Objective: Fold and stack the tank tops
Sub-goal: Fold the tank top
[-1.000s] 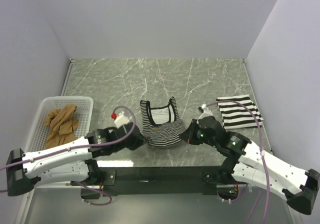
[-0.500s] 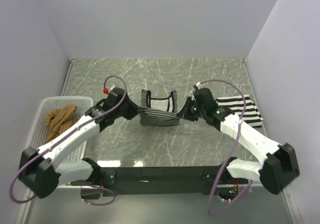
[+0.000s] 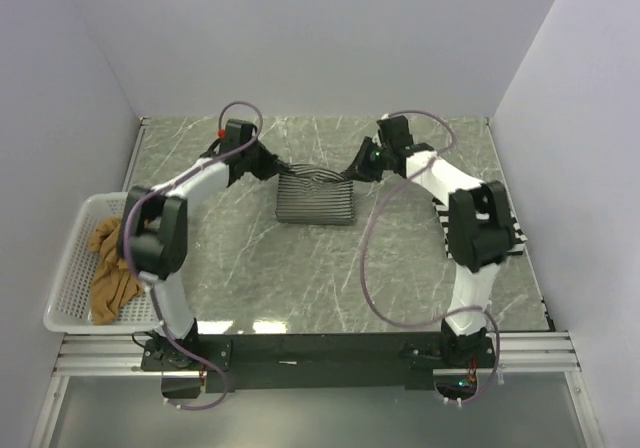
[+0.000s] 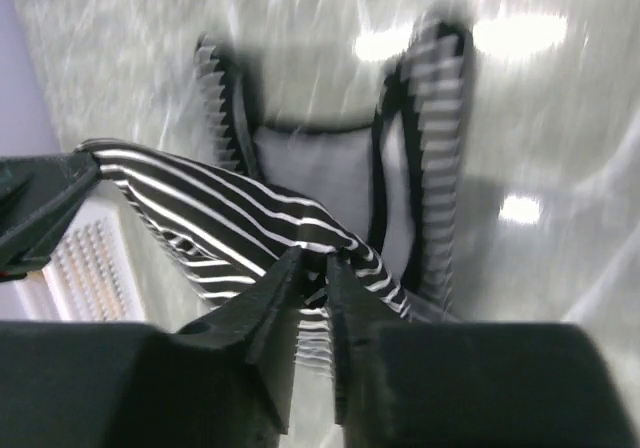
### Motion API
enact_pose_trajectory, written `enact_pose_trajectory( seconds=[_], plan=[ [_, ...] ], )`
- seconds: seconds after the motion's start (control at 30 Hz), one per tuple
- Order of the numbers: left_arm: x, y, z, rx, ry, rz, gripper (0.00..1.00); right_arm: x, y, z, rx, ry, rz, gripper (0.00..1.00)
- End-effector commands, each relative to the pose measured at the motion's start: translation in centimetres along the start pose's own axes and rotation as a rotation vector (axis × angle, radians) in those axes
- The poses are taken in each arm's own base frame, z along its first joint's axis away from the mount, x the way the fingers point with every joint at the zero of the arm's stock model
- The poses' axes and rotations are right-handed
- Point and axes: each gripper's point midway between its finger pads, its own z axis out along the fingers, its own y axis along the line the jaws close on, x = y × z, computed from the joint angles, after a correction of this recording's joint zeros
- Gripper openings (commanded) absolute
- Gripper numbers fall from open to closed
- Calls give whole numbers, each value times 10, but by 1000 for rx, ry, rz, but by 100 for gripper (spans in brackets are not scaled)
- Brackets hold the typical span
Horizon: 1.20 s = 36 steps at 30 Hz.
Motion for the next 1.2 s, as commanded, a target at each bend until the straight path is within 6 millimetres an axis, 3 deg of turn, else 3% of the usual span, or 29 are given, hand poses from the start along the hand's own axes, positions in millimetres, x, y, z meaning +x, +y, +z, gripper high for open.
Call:
enact_pose_trajectory(
  seconds=[0.0, 0.03, 0.07, 0.1, 0.13, 0.17, 0.23, 0.27, 0.3, 0.33, 0.4, 0.43, 0.5, 0.53, 0.6, 0.63, 0.7, 0.77, 0.93, 1.07, 1.1, 1.17],
  plan=[
    [-30, -19, 45, 120, 28, 55, 12, -40, 9, 20, -56, -43, -44, 30],
    [-46, -28, 53, 192, 10, 80, 28, -46, 4, 28, -48, -43, -47, 41],
    [-57, -38, 58, 219, 7, 81, 35, -54, -2, 40, -36, -47, -40, 46],
    [-57, -34, 68, 240, 34, 78, 39, -61, -7, 43, -33, -52, -33, 50],
    [-65, -40, 68, 289, 26, 83, 44, -67, -9, 45, -32, -69, -40, 60],
    [-73, -49, 66, 316, 6, 93, 51, -72, -11, 43, -23, -86, -49, 63],
    [-91, -53, 56, 311, -50, 121, 56, -81, -19, 34, 36, -127, -76, 66],
    [-93, -53, 50, 292, -67, 125, 57, -87, -15, 21, 47, -158, -87, 66],
    [-100, -61, 35, 280, -109, 136, 58, -89, -16, 14, 65, -176, -92, 66],
    [-104, -56, 30, 242, -144, 143, 57, -88, -29, 9, 124, -200, -84, 66],
    [-101, -57, 10, 202, -167, 139, 54, -87, -19, -13, 127, -239, -88, 65],
    [-91, -51, 8, 169, -167, 138, 50, -69, -19, -11, 134, -218, -98, 64],
    [-81, -55, -6, 147, -195, 162, 42, -58, -7, -23, 128, -234, -115, 63],
    [-62, -55, -5, 135, -171, 178, 31, -41, -10, -20, 131, -207, -115, 55],
    [-42, -52, -9, 96, -145, 181, 16, -16, 5, -19, 90, -181, -115, 43],
    [-21, -46, -6, 78, -107, 189, 7, -2, 2, -14, 81, -156, -113, 36],
    [-1, -42, -9, 71, -88, 176, 1, 21, 11, -8, 58, -121, -115, 31],
    [31, -29, -4, 78, -38, 189, 1, 36, 11, 2, 48, -103, -128, 25],
    [65, -1, 25, 23, 49, 201, 1, 46, 5, 34, 50, -36, -121, 20],
    [67, 10, 48, -4, 69, 218, 1, 33, -8, 54, 114, -41, -132, 20],
    [69, 21, 57, -36, 76, 222, 1, 30, -11, 57, 121, -42, -127, 20],
    [61, 19, 63, -55, 47, 232, 1, 24, -21, 67, 135, -34, -105, 20]
  ],
)
